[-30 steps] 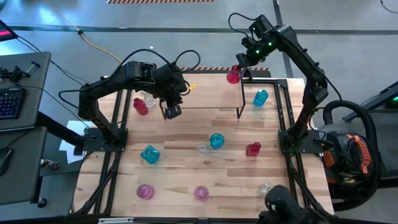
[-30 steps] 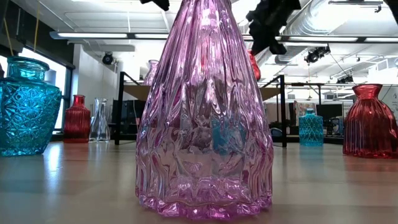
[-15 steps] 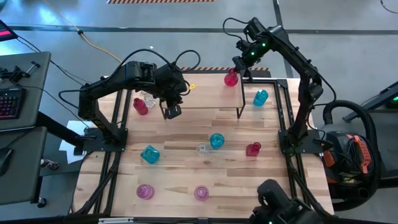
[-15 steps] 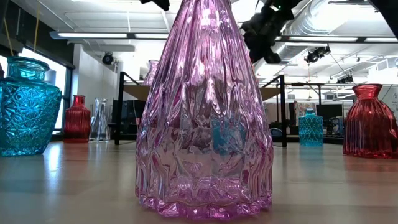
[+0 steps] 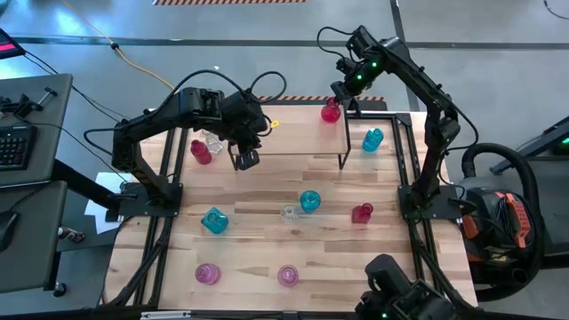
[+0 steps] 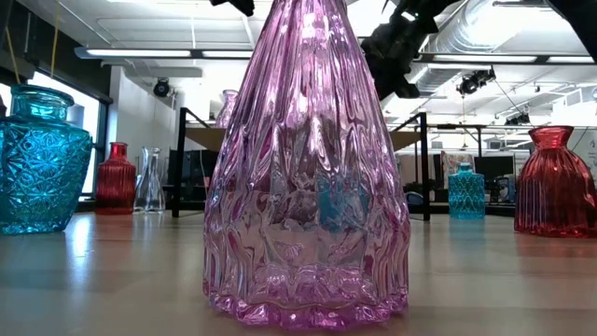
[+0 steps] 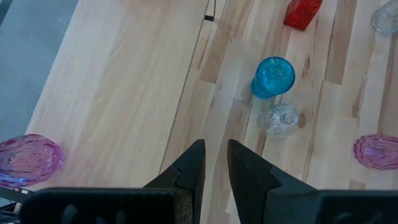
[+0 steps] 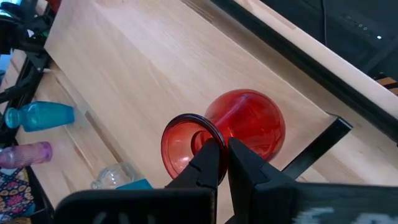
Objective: Sort vases onto shelf
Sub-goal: Put the top right red vase on the shelf
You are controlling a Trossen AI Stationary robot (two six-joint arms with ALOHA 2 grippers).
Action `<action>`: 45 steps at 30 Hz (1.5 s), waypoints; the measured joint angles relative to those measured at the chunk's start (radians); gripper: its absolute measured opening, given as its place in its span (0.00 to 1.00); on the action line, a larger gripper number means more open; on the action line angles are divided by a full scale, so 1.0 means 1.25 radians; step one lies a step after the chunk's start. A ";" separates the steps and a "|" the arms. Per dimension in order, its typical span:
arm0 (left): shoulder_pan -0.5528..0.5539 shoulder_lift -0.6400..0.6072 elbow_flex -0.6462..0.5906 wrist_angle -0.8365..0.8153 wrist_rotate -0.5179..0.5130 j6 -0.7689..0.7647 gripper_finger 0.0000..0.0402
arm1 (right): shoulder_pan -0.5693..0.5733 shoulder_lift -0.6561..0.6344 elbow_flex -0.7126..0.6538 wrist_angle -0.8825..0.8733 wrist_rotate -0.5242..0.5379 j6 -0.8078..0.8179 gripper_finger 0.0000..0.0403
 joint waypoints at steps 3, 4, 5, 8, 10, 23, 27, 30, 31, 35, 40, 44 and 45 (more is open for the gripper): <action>0.000 0.000 0.000 0.000 0.000 0.000 0.14 | 0.000 0.000 0.000 0.000 0.002 -0.009 0.00; 0.000 0.000 0.000 0.000 0.000 0.000 0.14 | 0.000 0.000 0.000 0.000 0.002 -0.009 0.00; 0.000 0.000 0.000 0.000 0.000 0.000 0.14 | 0.000 0.000 0.000 0.000 0.002 -0.009 0.00; 0.000 0.000 0.000 0.000 0.000 0.000 0.14 | 0.000 0.000 0.000 0.002 0.002 -0.009 0.00; 0.000 0.000 0.000 0.000 0.000 0.000 0.14 | 0.000 0.000 0.000 0.007 0.003 -0.009 0.00; 0.000 0.000 0.000 0.000 0.000 0.000 0.14 | 0.000 -0.001 0.000 0.008 0.004 -0.008 0.00; 0.000 0.000 0.000 0.000 -0.020 0.000 0.14 | 0.000 -0.001 0.000 0.008 0.004 -0.008 0.00; 0.000 0.000 0.000 0.000 -0.033 0.000 0.14 | 0.000 -0.001 0.000 0.008 0.004 -0.001 0.00; 0.000 0.000 0.000 0.000 -0.033 0.000 0.14 | 0.000 -0.001 0.000 0.008 0.004 0.007 0.00; -0.001 0.000 0.000 0.007 -0.034 -0.001 0.14 | 0.000 -0.001 0.000 0.007 0.004 0.016 0.00; -0.001 0.000 0.000 0.024 -0.033 -0.001 0.14 | 0.002 -0.001 0.000 0.007 0.004 0.020 0.00; -0.001 0.000 0.000 0.029 -0.033 -0.001 0.14 | 0.002 -0.001 0.000 0.007 0.003 0.037 0.00; -0.001 0.000 0.000 0.029 -0.033 -0.001 0.14 | 0.002 -0.001 0.000 0.007 0.003 0.040 0.00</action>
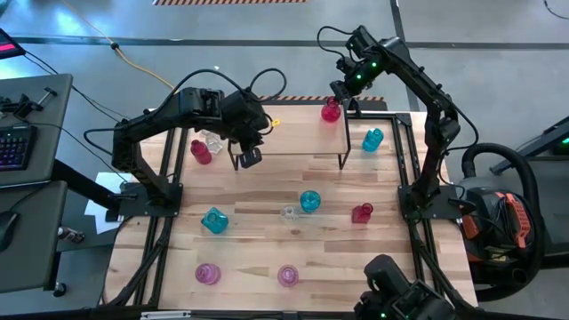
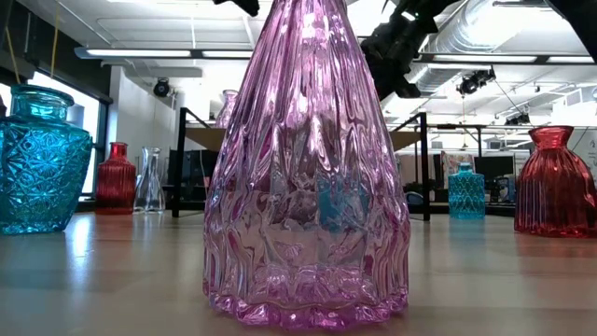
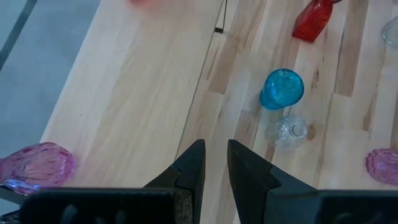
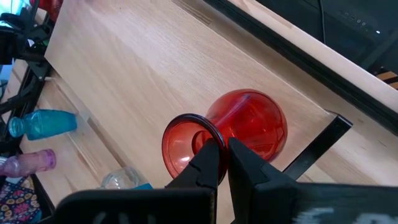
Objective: Sort vases onto shelf
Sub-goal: Put the top right red vase on the shelf
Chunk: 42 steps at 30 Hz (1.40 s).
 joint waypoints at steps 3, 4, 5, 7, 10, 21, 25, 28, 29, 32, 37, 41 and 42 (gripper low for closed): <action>0.000 0.000 0.000 0.000 0.000 0.000 0.14 | 0.000 0.000 0.000 0.000 0.000 0.003 0.00; 0.000 0.000 0.000 0.000 0.000 0.000 0.14 | 0.000 0.000 0.000 0.000 0.000 0.007 0.00; 0.000 0.000 0.000 0.000 0.000 0.000 0.14 | 0.000 0.000 0.000 0.000 0.000 0.008 0.00; 0.000 0.000 0.000 0.000 0.001 0.000 0.14 | 0.000 0.000 0.000 0.001 0.000 0.009 0.00; 0.000 0.000 0.000 0.000 0.001 0.000 0.14 | 0.000 0.000 0.000 0.009 0.001 0.017 0.00; 0.000 0.000 0.000 0.000 0.001 0.000 0.14 | 0.002 0.000 0.000 0.034 0.002 0.025 0.00; 0.000 0.000 0.000 0.000 0.001 0.000 0.14 | 0.008 0.000 0.000 0.033 0.002 0.041 0.00; 0.000 0.000 0.000 0.000 0.001 0.000 0.14 | 0.011 -0.001 0.000 0.033 0.002 0.042 0.00; 0.000 0.000 0.000 0.000 0.001 0.000 0.14 | 0.011 -0.001 0.000 0.033 0.002 0.042 0.00; 0.000 0.000 0.000 0.000 0.001 0.000 0.14 | 0.011 -0.001 0.000 0.033 0.002 0.049 0.00; 0.000 0.000 0.000 0.000 0.001 0.000 0.14 | 0.011 -0.001 0.000 0.029 0.009 0.057 0.00; 0.000 0.000 0.000 0.000 0.001 0.000 0.14 | 0.011 -0.001 0.000 0.023 0.011 0.057 0.00; 0.000 0.000 0.000 0.000 0.001 0.000 0.14 | 0.011 -0.001 0.000 0.021 0.012 0.057 0.00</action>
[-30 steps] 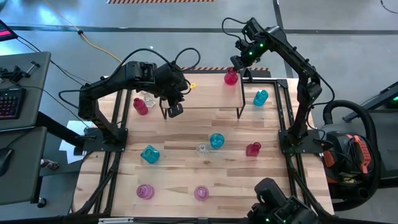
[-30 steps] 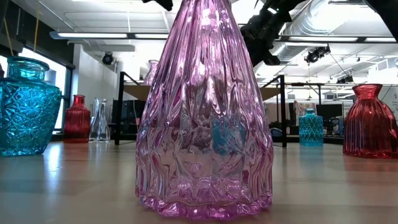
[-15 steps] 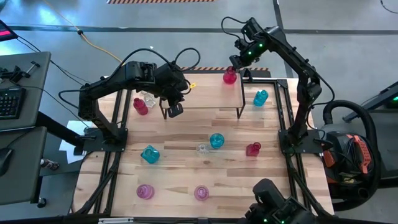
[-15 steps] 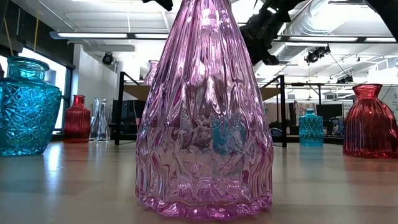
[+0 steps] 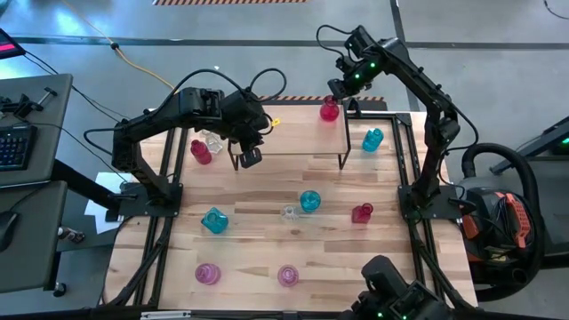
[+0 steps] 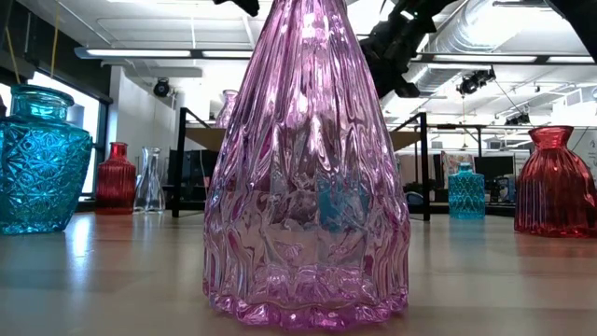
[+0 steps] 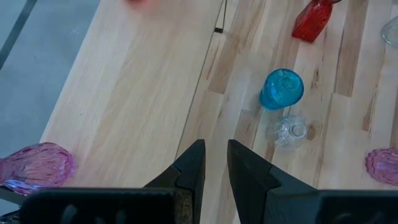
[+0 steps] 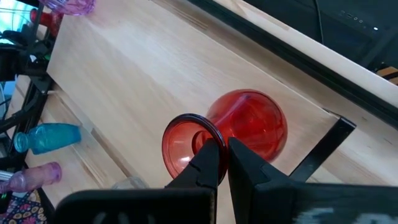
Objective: Sort vases onto shelf
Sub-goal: Put the top right red vase on the shelf, then put the bottom right blue vase on the shelf
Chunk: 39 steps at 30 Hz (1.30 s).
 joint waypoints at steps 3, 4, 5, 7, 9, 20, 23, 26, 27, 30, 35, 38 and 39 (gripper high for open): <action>0.000 0.000 0.000 0.000 0.000 0.000 0.14 | 0.000 0.000 0.000 -0.001 0.005 0.002 0.00; 0.000 0.000 0.000 0.000 0.000 0.000 0.14 | 0.000 0.000 0.000 -0.002 0.006 0.002 0.01; 0.000 0.000 0.000 0.000 0.000 0.000 0.14 | 0.000 0.000 0.000 -0.005 0.006 0.002 0.02; 0.000 0.000 0.000 0.000 0.000 0.000 0.14 | 0.000 0.000 0.000 -0.007 0.012 0.002 0.05; 0.000 0.000 0.000 0.000 0.000 0.000 0.14 | 0.000 0.000 0.000 -0.008 0.025 0.001 0.10; 0.000 0.000 0.000 0.000 0.000 0.000 0.14 | -0.002 0.000 0.000 -0.009 0.040 0.002 0.26; 0.000 0.000 0.000 0.000 0.000 0.000 0.14 | -0.006 0.000 0.002 -0.010 0.040 0.001 0.26; 0.000 0.000 0.000 0.000 0.000 0.000 0.14 | -0.007 -0.001 0.021 -0.010 0.038 -0.001 0.26; 0.000 0.000 0.000 0.000 0.000 0.000 0.14 | -0.008 -0.001 0.030 -0.010 0.038 -0.001 0.26; 0.000 0.000 0.000 0.000 0.000 0.000 0.14 | -0.008 -0.001 0.060 -0.016 0.038 -0.002 0.26; 0.000 0.000 0.000 0.000 0.000 0.000 0.14 | -0.004 -0.001 0.128 -0.090 0.038 -0.016 0.26; 0.000 0.000 0.000 0.000 0.000 0.000 0.14 | 0.012 -0.001 0.171 -0.167 0.040 -0.021 0.26; 0.000 0.000 0.000 0.000 0.000 0.000 0.14 | 0.022 -0.001 0.184 -0.187 0.040 -0.022 0.26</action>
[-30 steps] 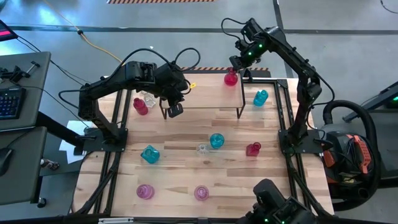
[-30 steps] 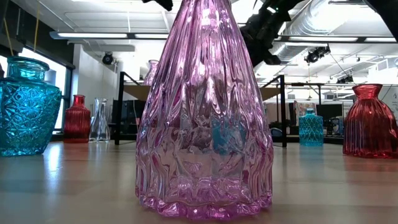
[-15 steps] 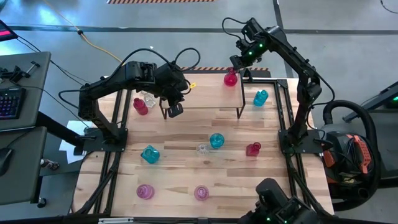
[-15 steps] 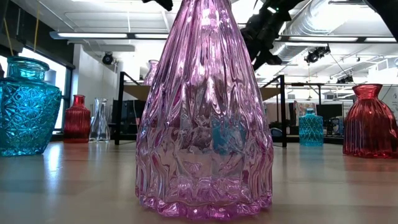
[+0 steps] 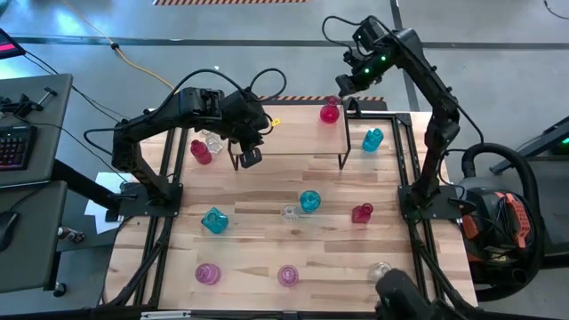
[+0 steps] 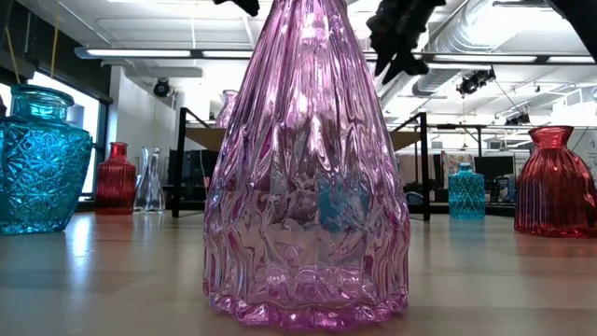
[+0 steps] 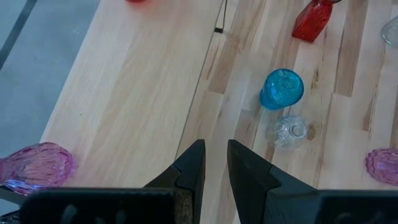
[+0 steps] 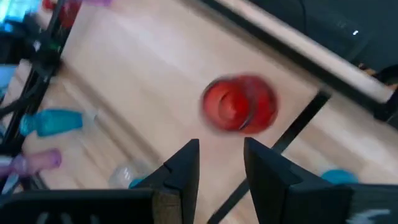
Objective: Sort vases onto shelf
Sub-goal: Put the bottom right blue vase on the shelf
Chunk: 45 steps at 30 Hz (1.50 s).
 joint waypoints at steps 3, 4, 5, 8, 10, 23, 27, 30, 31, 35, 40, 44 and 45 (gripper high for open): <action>0.000 0.000 0.000 0.000 0.000 0.000 0.14 | 0.035 -0.023 0.003 0.001 0.000 0.003 0.26; 0.000 0.000 0.000 0.000 0.000 0.000 0.14 | 0.048 -0.035 0.000 0.000 0.002 0.006 0.26; 0.000 0.000 0.000 0.000 0.000 0.000 0.14 | 0.065 -0.045 -0.001 -0.001 0.007 0.006 0.26; 0.000 0.000 0.000 0.000 0.000 0.000 0.14 | 0.108 -0.074 -0.017 0.000 0.026 0.010 0.26; 0.000 0.000 0.000 0.000 0.000 0.000 0.14 | 0.147 -0.090 -0.029 0.000 0.060 0.025 0.26; 0.000 0.000 0.000 0.000 0.000 0.000 0.14 | 0.382 -0.208 -0.367 0.112 0.182 0.185 0.26; 0.000 0.000 0.000 0.000 0.000 0.000 0.14 | 0.431 -0.257 -0.511 0.232 0.190 0.270 0.26; 0.000 0.000 0.000 0.000 0.000 0.000 0.14 | 0.470 -0.277 -0.604 0.329 0.207 0.334 0.26; 0.000 0.000 0.000 0.000 0.000 0.000 0.14 | 0.484 -0.281 -0.629 0.358 0.216 0.353 0.26; 0.000 0.000 0.000 0.000 0.000 0.000 0.14 | 0.534 -0.278 -0.706 0.442 0.248 0.407 0.26; 0.000 0.000 0.000 0.001 0.000 0.000 0.14 | 0.583 -0.259 -0.759 0.529 0.269 0.468 0.26; 0.000 0.000 0.000 0.001 0.000 0.000 0.14 | 0.624 -0.234 -0.771 0.565 0.287 0.498 0.26; 0.000 0.000 0.000 0.000 0.000 0.000 0.14 | 0.633 -0.229 -0.771 0.570 0.293 0.506 0.26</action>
